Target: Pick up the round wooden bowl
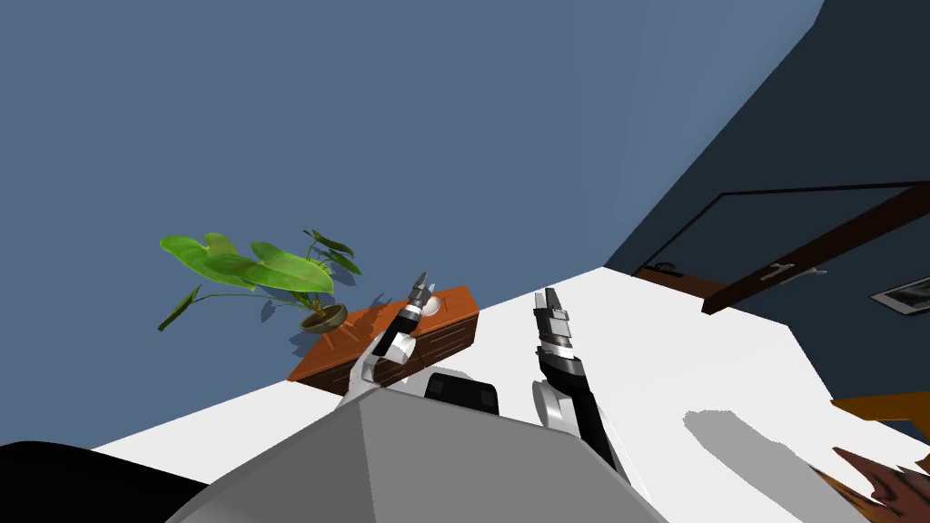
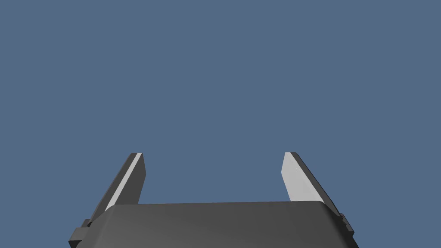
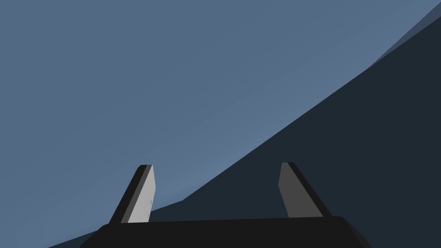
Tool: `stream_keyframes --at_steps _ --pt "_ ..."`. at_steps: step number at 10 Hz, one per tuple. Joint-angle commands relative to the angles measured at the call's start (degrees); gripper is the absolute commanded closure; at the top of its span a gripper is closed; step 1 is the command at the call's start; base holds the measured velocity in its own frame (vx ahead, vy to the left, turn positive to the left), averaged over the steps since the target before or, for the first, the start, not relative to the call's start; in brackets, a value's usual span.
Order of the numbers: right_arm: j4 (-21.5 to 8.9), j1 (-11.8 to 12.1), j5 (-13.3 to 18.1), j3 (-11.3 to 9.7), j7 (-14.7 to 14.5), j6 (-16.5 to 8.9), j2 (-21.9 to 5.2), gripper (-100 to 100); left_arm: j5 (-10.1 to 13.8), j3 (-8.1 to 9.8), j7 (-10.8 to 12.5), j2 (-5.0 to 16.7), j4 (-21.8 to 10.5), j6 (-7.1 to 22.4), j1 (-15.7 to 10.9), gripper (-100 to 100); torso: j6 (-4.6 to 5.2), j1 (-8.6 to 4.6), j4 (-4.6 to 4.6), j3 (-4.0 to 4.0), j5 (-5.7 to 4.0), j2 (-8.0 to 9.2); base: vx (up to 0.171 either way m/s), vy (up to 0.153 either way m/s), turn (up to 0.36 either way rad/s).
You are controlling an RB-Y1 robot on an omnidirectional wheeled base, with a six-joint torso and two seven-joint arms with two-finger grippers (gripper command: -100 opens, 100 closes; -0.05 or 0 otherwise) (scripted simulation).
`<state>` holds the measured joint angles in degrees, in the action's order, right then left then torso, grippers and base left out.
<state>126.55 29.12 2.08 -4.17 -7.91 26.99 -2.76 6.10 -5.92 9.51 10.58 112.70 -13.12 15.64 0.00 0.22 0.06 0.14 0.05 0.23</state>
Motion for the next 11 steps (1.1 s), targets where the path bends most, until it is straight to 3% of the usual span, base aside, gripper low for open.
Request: stream_keyframes --at_steps 1,3,5,10,11 --pt "0.0 0.0 0.0 0.0 0.0 0.0 0.0 0 0.4 -0.41 0.2 0.6 -1.8 1.2 -0.4 -100 0.00 0.00 0.00 0.00 0.00 0.00 -0.050 0.032 -0.076" --pt "0.0 0.0 0.0 0.0 0.0 0.0 0.0 0 1.2 -0.80 0.5 1.7 -4.3 2.9 -2.0 -100 0.00 -0.05 -0.01 -0.04 -0.01 -0.06 -0.048 0.022 -0.102" --pt "0.0 0.0 0.0 0.0 0.0 0.0 0.0 0 3.1 -1.60 1.0 3.9 -8.7 6.5 -5.1 -100 -0.01 -0.01 -0.02 -0.06 0.00 -0.10 -0.060 0.041 -0.186" --pt "0.0 0.0 0.0 0.0 0.0 0.0 0.0 0 5.2 -2.41 1.4 6.1 -15.1 10.7 -8.3 -100 -0.01 -0.03 -0.03 -0.08 -0.01 -0.15 -0.042 0.027 -0.109" --pt "0.0 0.0 0.0 0.0 0.0 0.0 0.0 0 6.3 -2.82 1.6 7.1 -17.2 12.8 -9.9 -100 -0.04 -0.05 -0.03 -0.09 -0.01 -0.16 -0.044 0.021 -0.135"
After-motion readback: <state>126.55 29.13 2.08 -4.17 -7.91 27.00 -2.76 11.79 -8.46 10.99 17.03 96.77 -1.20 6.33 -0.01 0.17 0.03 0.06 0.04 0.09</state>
